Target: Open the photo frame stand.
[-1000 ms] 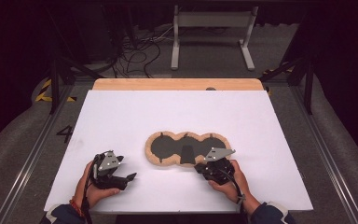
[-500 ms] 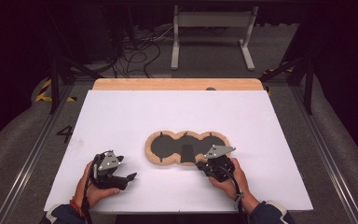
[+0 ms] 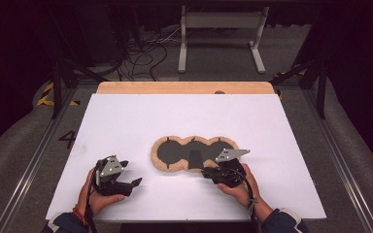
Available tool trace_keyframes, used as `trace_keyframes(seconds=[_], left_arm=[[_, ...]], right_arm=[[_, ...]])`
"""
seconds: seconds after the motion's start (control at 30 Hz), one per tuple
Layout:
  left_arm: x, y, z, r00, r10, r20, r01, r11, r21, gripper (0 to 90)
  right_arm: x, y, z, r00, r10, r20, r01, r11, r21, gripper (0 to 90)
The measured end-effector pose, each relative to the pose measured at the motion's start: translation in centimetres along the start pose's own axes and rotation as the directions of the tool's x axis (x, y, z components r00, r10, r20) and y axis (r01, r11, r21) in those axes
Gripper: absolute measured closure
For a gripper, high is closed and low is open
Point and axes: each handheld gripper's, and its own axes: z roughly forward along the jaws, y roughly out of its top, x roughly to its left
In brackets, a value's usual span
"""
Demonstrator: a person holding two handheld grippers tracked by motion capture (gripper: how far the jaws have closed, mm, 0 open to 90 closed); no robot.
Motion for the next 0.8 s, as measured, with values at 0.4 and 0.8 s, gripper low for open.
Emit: trace_keyframes(seconds=[0.4, 0.8], left_arm=[[-0.1, 0.3, 0.5, 0.9998, -0.021, 0.002, 0.021, 0.9998, 0.005, 22.1], [0.8, 1.7, 2.1, 0.998, -0.054, 0.032, 0.054, 0.9985, 0.0, 22.1]], right_arm=[[-1.8, 0.9, -0.2, 0.9725, 0.204, -0.112, -0.209, 0.978, -0.028, 69.0], [-3.5, 1.0, 0.2, 0.8733, 0.428, -0.233, -0.444, 0.896, -0.021, 67.7]])
